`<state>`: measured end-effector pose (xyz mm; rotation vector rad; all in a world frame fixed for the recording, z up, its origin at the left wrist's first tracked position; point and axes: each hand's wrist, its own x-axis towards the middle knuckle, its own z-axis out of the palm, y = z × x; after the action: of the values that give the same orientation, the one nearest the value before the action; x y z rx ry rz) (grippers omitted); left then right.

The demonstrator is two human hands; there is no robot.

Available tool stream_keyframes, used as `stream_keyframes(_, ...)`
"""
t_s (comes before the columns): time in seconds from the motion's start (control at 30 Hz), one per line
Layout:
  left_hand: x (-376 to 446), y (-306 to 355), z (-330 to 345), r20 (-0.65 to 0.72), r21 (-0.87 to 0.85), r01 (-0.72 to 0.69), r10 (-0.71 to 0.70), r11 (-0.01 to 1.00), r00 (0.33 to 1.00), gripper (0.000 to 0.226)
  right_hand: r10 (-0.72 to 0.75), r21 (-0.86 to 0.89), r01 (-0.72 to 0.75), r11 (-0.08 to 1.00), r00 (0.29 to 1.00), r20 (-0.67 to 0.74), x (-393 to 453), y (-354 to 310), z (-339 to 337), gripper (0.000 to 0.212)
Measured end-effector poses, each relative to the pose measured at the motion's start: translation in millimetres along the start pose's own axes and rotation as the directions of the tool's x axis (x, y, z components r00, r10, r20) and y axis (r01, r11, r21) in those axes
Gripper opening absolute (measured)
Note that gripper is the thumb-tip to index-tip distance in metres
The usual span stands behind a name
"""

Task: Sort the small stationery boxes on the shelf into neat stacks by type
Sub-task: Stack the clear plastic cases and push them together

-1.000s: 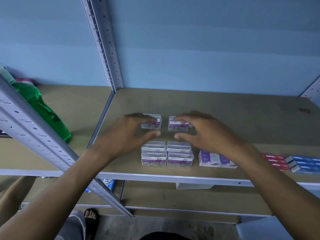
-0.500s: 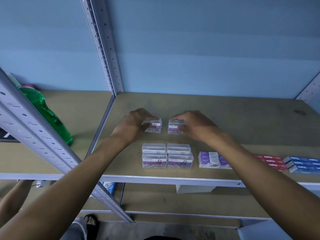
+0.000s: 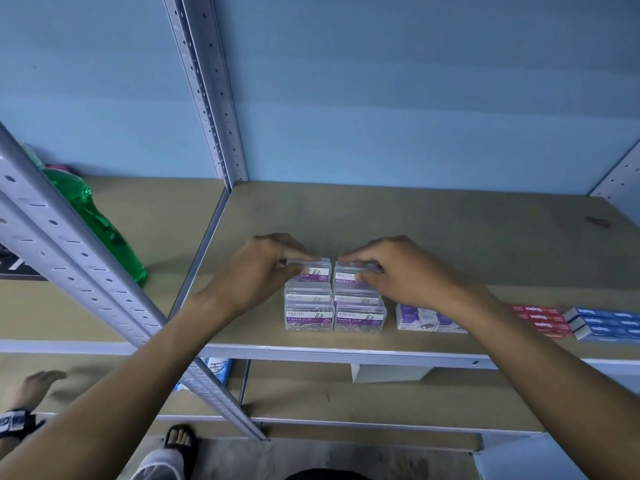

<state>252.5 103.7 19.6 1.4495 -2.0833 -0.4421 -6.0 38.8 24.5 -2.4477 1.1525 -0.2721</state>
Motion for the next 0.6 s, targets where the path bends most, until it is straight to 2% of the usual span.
stream_keyframes(0.37, -15, 2, 5, 0.067, -0.034, 0.049, -0.047, 0.998, 0.997, 0.024, -0.001, -0.047, 0.004, 0.999, 0.998, 0.068, -6, -12, 4, 0.036)
stream_keyframes(0.43, -17, 2, 5, 0.100, -0.048, 0.091, -0.086, 0.995, 0.991, 0.034, 0.004, -0.023, -0.001, 1.000, 0.993, 0.121, -8, -14, 3, 0.038)
stream_keyframes(0.53, -22, 2, 4, 0.219, -0.087, 0.139, -0.118, 0.986, 0.969, 0.073, 0.023, -0.029, -0.017, 0.999, 0.976, 0.218, -15, -16, 1, 0.085)
stream_keyframes(0.6, -24, 1, 4, 0.258, -0.078, 0.119, -0.095, 0.990, 0.962, 0.080, 0.011, -0.078, 0.007, 0.997, 0.976, 0.219, -16, -14, 3, 0.101)
